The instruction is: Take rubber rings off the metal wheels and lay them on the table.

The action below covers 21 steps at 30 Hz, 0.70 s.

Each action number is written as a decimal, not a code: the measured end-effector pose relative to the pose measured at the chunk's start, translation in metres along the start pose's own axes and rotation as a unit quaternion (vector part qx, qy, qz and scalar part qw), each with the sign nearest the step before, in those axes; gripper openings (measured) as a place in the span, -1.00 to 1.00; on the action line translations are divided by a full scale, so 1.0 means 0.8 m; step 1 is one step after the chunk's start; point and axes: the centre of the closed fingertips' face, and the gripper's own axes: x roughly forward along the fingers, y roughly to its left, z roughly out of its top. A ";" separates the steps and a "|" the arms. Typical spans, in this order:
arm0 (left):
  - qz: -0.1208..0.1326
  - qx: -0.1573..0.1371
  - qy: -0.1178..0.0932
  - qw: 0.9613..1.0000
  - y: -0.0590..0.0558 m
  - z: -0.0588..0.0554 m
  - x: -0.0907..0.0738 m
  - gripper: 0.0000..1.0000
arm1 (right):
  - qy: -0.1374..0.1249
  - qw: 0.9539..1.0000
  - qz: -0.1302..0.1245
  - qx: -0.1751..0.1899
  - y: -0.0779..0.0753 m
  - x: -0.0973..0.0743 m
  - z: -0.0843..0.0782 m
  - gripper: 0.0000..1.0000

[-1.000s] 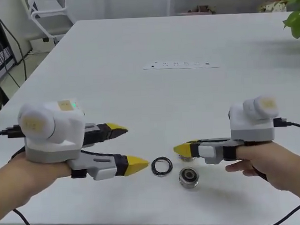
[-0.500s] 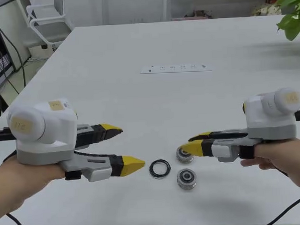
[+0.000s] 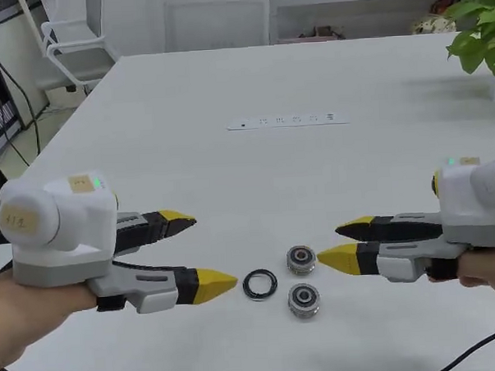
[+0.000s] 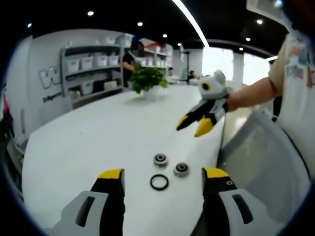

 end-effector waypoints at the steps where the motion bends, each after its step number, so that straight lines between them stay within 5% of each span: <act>1: 0.000 0.001 0.000 1.000 0.000 0.000 0.000 0.30 | 0.002 1.000 -0.002 -0.006 0.000 -0.003 -0.002 -0.12; 21: 0.009 -0.001 -0.006 1.000 -0.009 0.001 -0.009 0.44 | 0.020 0.996 -0.036 -0.075 0.003 -0.047 -0.022 0.34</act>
